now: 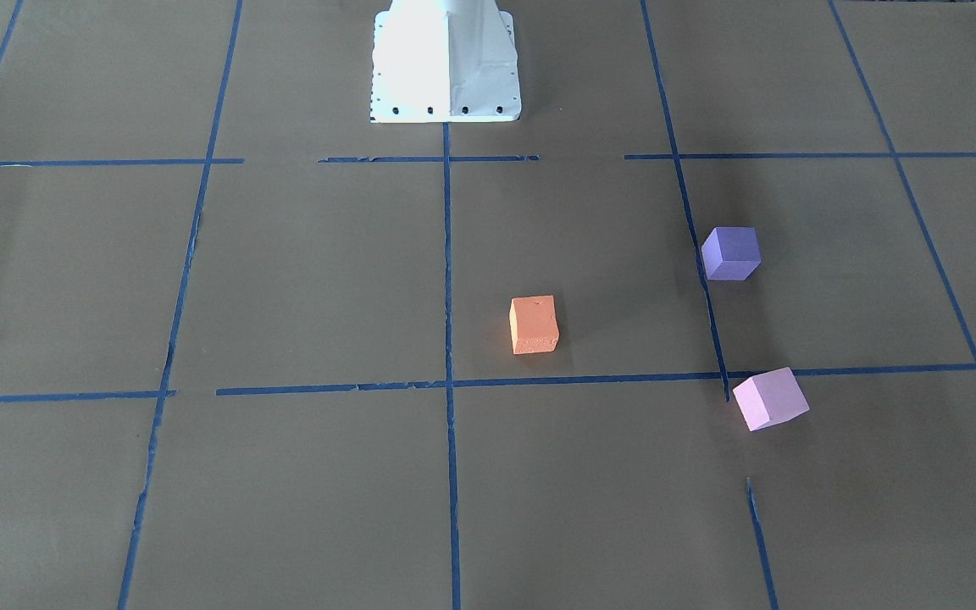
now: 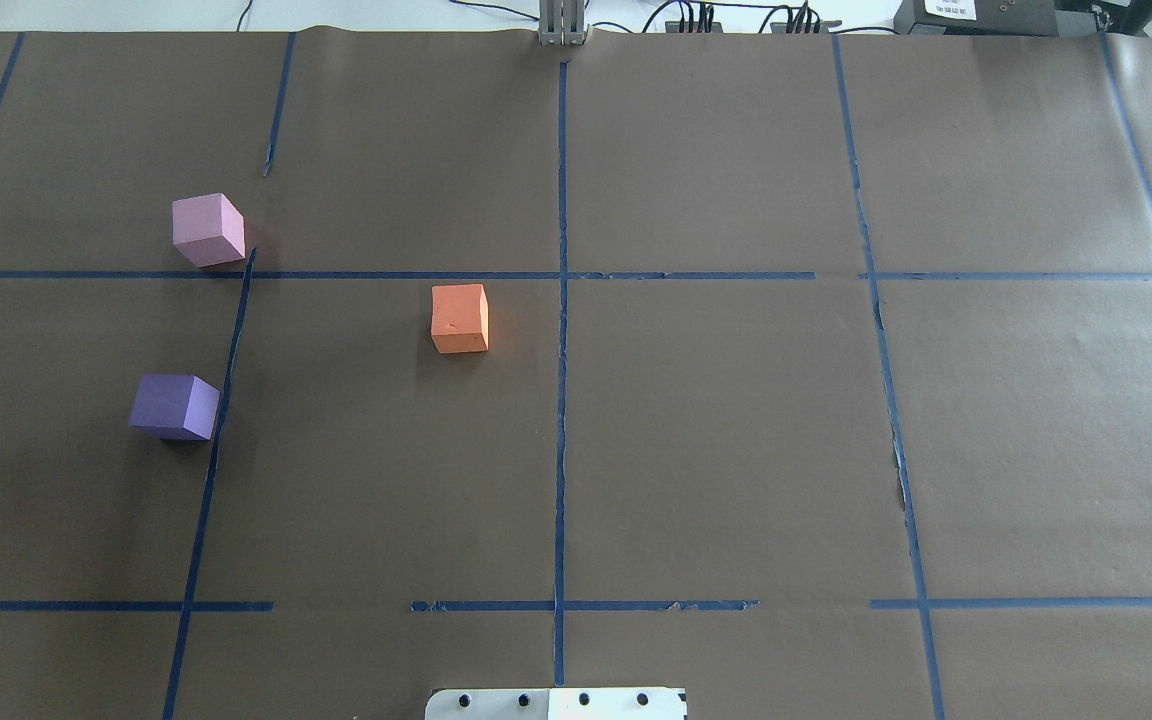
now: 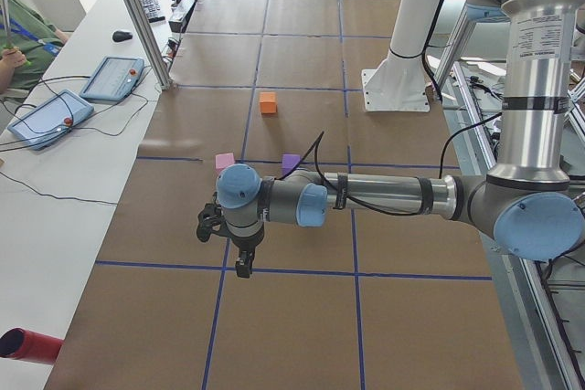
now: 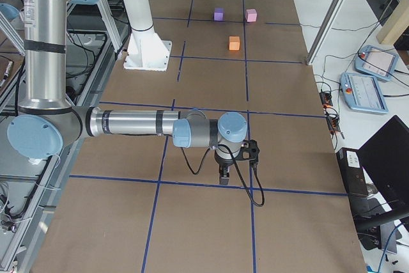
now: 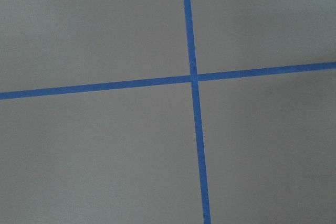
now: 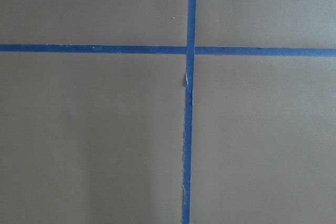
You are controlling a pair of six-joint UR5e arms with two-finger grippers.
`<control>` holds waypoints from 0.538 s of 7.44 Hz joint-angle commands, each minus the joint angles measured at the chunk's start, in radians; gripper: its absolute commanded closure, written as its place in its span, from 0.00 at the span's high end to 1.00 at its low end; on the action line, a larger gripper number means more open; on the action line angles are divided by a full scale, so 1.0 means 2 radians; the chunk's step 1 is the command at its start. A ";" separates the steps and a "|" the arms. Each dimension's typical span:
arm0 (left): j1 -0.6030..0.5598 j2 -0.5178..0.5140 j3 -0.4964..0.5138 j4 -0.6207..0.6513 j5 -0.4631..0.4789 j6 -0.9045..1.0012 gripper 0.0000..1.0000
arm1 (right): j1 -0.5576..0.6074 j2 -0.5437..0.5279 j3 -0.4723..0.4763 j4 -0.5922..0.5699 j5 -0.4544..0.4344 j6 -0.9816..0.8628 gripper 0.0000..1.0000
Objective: Arrange blocks in a line
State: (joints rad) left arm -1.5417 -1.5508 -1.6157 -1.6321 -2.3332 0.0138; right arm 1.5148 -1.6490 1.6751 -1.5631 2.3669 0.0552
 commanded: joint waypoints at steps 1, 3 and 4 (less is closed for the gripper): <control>0.000 0.000 0.001 -0.001 0.000 0.000 1.00 | 0.000 0.000 0.000 -0.001 0.000 0.000 1.00; 0.000 -0.013 -0.007 0.002 0.000 -0.005 1.00 | 0.000 0.000 0.000 0.000 0.000 0.000 1.00; 0.002 -0.021 -0.028 0.004 0.001 -0.008 1.00 | 0.000 0.000 0.000 0.000 -0.001 0.000 1.00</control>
State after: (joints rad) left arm -1.5407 -1.5717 -1.6345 -1.6296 -2.3329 0.0060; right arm 1.5149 -1.6490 1.6751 -1.5633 2.3666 0.0552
